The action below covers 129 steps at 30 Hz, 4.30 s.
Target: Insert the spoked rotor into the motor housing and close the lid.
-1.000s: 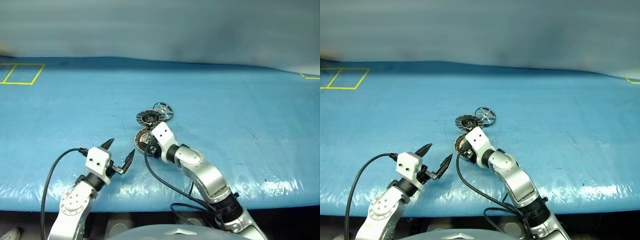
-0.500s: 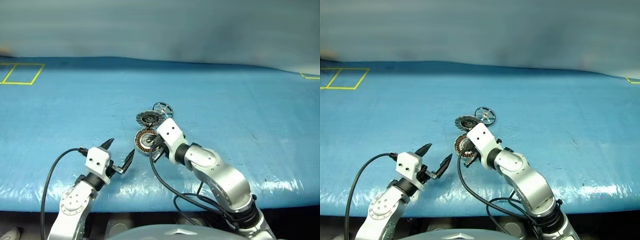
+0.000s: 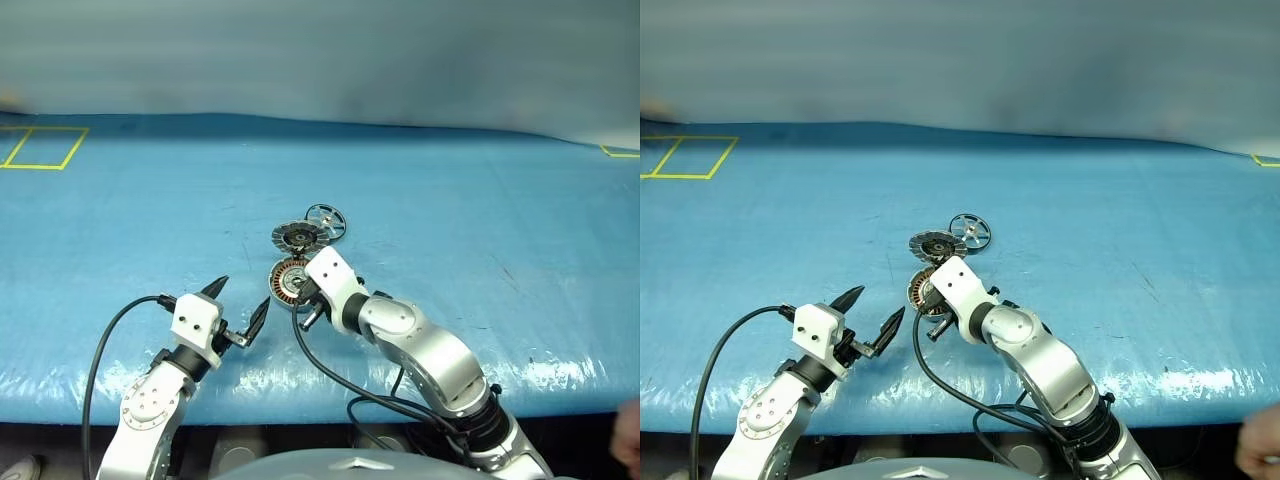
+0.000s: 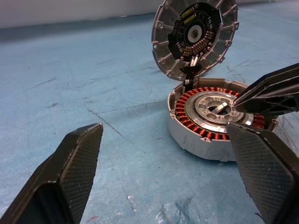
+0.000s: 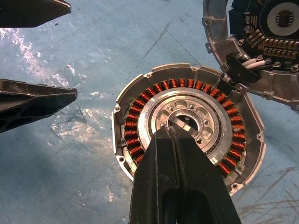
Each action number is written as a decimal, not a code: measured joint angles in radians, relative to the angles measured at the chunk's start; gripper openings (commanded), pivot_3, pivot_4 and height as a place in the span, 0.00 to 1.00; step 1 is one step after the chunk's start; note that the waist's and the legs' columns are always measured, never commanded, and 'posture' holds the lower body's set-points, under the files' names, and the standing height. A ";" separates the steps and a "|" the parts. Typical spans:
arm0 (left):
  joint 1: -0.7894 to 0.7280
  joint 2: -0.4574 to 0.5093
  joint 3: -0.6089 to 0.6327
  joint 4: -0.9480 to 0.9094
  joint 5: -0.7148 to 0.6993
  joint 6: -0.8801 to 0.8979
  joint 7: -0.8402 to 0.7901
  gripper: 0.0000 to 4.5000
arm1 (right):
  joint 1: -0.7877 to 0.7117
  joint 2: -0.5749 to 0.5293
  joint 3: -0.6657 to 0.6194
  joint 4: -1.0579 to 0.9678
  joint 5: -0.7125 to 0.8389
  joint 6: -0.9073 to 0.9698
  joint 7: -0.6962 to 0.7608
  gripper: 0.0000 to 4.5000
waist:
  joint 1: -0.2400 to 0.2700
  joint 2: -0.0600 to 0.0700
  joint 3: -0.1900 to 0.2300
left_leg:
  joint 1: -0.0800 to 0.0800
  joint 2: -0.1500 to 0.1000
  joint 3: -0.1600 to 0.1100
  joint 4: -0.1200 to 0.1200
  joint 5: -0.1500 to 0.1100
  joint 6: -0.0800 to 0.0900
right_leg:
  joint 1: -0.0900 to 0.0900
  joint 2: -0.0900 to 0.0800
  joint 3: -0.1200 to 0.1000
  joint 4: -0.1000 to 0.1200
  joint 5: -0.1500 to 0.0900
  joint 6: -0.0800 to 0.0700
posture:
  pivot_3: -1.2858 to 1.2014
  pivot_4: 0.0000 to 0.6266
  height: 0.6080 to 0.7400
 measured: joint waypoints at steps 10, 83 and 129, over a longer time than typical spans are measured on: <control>0.003 0.005 0.003 0.000 0.000 -0.001 0.000 1.00 | -0.009 0.024 -0.009 0.107 -0.016 -0.095 -0.023 0.01 | 0.000 0.000 0.000 | 0.000 0.000 0.000 0.000 0.000 0.000 | 0.000 0.000 0.000 0.000 0.000 0.000 | 0.52 0.24 1.00; -0.003 0.002 0.003 0.000 0.000 -0.001 0.004 1.00 | -0.096 -0.118 -0.075 -0.032 0.064 0.098 0.110 0.01 | 0.000 0.000 0.000 | -0.001 0.000 0.000 0.000 0.000 0.000 | -0.001 0.000 0.000 -0.001 0.000 0.000 | 0.52 0.24 1.00; -0.011 0.006 0.011 0.024 0.001 -0.018 0.013 1.00 | -0.407 -0.105 -0.202 0.640 -0.037 -0.259 0.138 1.00 | -0.002 0.002 0.010 | -0.001 -0.001 0.000 0.000 0.000 0.001 | -0.001 0.000 0.000 0.000 0.004 0.006 | 0.52 0.24 1.00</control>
